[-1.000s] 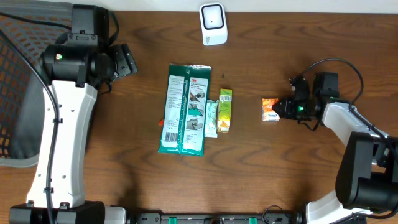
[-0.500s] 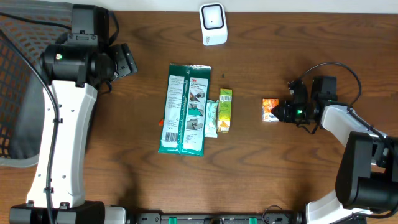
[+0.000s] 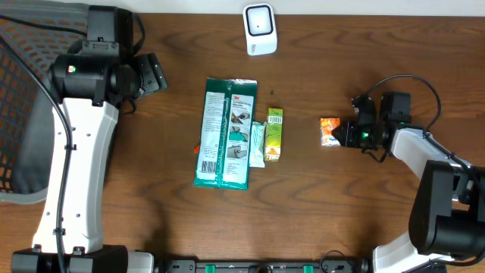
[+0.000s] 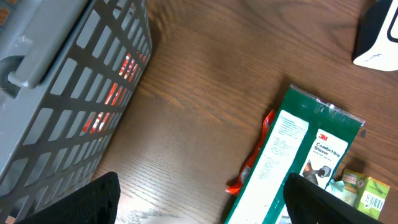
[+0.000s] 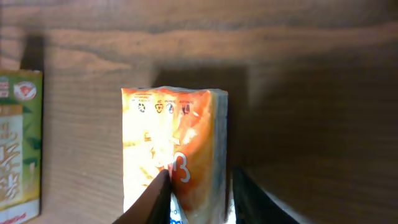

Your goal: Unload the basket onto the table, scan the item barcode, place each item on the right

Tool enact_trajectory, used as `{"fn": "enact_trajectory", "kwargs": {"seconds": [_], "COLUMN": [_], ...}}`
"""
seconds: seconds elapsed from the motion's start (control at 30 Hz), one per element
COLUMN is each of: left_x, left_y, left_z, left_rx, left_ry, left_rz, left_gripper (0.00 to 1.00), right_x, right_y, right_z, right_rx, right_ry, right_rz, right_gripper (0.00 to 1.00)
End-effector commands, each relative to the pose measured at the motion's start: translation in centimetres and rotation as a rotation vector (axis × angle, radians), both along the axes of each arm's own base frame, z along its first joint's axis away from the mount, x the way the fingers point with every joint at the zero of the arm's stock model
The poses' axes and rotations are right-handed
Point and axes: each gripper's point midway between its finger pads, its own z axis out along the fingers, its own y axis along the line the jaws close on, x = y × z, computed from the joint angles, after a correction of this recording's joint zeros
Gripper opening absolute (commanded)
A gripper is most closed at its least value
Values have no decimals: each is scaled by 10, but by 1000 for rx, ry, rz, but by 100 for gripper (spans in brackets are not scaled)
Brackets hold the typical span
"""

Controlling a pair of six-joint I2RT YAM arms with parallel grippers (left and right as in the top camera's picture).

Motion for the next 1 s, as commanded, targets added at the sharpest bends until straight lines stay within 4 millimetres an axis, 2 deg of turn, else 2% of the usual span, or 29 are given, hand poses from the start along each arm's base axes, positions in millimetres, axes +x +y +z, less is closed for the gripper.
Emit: {"fn": "enact_trajectory", "kwargs": {"seconds": [0.0,0.1,0.23,0.33,0.57,0.77,0.97], "left_x": [1,1,1,1,1,1,1], "left_y": [3,3,3,3,3,3,3], "left_z": [0,0,0,0,0,0,0], "left_rx": [20,20,20,20,20,20,20], "left_ry": [2,2,2,2,2,2,2], "left_rz": [-5,-5,-5,-5,-5,-5,-5], "left_gripper": [85,84,84,84,84,84,84], "right_x": [-1,1,9,15,18,20,20], "right_y": [-3,5,22,22,8,9,11], "right_z": [-8,-3,16,22,15,13,-2], "right_rx": [-34,14,132,137,26,12,24], "right_ry": [-1,-17,-63,-82,-96,-115,-93], "right_rz": [6,26,73,78,84,107,111], "right_gripper": [30,30,31,31,34,34,31]}}
